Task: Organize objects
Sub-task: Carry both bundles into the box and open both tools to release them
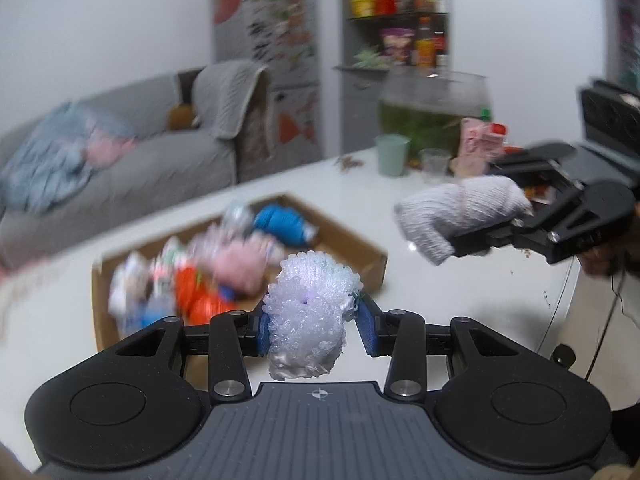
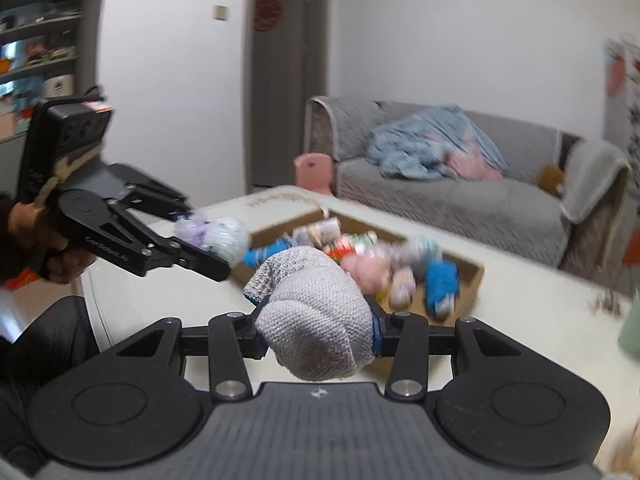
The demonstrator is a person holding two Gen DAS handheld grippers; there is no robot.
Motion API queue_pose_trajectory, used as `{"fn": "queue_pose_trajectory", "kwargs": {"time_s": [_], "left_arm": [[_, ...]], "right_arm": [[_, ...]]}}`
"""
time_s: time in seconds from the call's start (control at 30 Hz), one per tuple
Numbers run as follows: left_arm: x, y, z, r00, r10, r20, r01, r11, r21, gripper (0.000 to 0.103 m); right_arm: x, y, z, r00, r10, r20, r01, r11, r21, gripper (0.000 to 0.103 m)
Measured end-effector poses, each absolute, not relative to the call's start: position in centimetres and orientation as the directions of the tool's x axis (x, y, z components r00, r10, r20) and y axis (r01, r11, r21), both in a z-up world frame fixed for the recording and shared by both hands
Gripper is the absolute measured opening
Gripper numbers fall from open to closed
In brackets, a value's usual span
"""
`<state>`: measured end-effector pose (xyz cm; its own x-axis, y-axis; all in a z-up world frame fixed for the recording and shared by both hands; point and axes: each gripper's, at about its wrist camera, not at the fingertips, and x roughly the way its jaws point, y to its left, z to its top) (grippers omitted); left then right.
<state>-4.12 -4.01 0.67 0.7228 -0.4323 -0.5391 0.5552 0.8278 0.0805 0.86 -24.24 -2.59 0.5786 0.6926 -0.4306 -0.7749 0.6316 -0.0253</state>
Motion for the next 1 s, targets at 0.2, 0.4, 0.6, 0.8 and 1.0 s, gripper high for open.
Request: {"fn": "queue_pose_trajectory", "kwargs": {"time_s": [0.2, 0.4, 0.6, 0.8, 1.0], "left_arm": [[0.7, -6.3, 1.5, 0.695, -0.452, -0.559, 0.606, 0.787, 0.117, 0.048], [6.0, -7.7, -0.9, 0.613, -0.45, -0.649, 0.64, 0.765, 0.073, 0.048], [9.6, -7.4, -3.3, 0.547, -0.436, -0.715, 0.644, 0.765, 0.025, 0.048], [10.9, -7.2, -4.7, 0.542, -0.414, -0.731, 0.616, 0.788, 0.011, 0.048], [11.9, -6.8, -6.3, 0.556, -0.394, -0.732, 0.562, 0.827, -0.018, 0.048]], "right_arm": [[5.4, -22.9, -1.3, 0.568, 0.671, -0.478, -0.791, 0.606, -0.089, 0.041], [9.4, -20.7, -2.9, 0.536, 0.649, -0.54, -0.805, 0.585, -0.095, 0.041], [12.2, -20.2, -4.5, 0.501, 0.632, -0.591, -0.813, 0.578, -0.071, 0.041], [13.8, -19.9, -5.9, 0.475, 0.633, -0.611, -0.819, 0.571, -0.045, 0.041], [14.5, -19.8, -7.0, 0.463, 0.627, -0.627, -0.817, 0.576, -0.028, 0.041]]}}
